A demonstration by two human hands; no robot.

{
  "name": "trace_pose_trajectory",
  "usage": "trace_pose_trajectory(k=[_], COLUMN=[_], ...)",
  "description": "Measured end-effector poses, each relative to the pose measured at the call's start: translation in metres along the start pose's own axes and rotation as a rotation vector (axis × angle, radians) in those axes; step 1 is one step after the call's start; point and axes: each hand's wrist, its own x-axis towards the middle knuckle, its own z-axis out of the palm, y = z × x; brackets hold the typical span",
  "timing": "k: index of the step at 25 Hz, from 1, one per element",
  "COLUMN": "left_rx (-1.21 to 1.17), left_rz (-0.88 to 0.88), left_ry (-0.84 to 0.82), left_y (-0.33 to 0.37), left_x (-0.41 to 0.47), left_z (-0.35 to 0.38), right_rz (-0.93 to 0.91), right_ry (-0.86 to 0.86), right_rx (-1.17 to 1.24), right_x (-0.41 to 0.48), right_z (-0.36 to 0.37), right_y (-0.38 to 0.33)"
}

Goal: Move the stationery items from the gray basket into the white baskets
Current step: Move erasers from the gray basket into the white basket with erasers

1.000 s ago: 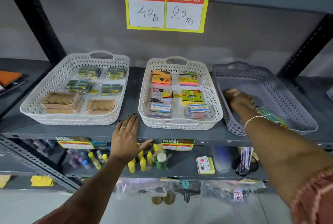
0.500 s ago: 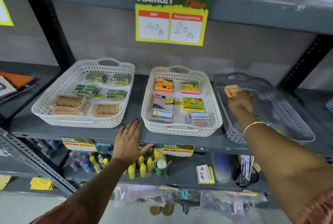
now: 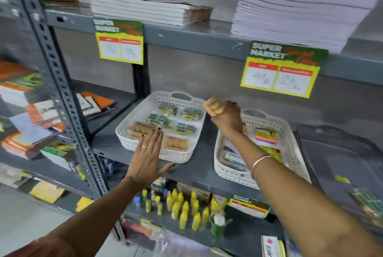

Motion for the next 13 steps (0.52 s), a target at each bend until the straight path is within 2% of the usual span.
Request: trace_pose_trajectory(k=[3, 6, 9, 13], left_rx=[0.026, 0.037, 0.036, 0.040], left_rz=[-0.021, 0.002, -0.001, -0.006], left_ry=[-0.120, -0.062, 0.026, 0.043], left_y=[-0.026, -0.029, -0.029, -0.030], left_x=[0.000, 0.002, 0.001, 0.002], left_z=[0.001, 0.008, 0.016, 0.019], right_rz=[-0.169, -0.226, -0.277, -0.286], right_ry=[-0.286, -0.497, -0.539, -0.582], right_rx=[-0.061, -0.156, -0.252, -0.291], right_x=[-0.016, -0.034, -0.037, -0.035], right_z=[0.047, 0.077, 0.087, 0.087], right_y=[-0.041, -0.055, -0.056, -0.057])
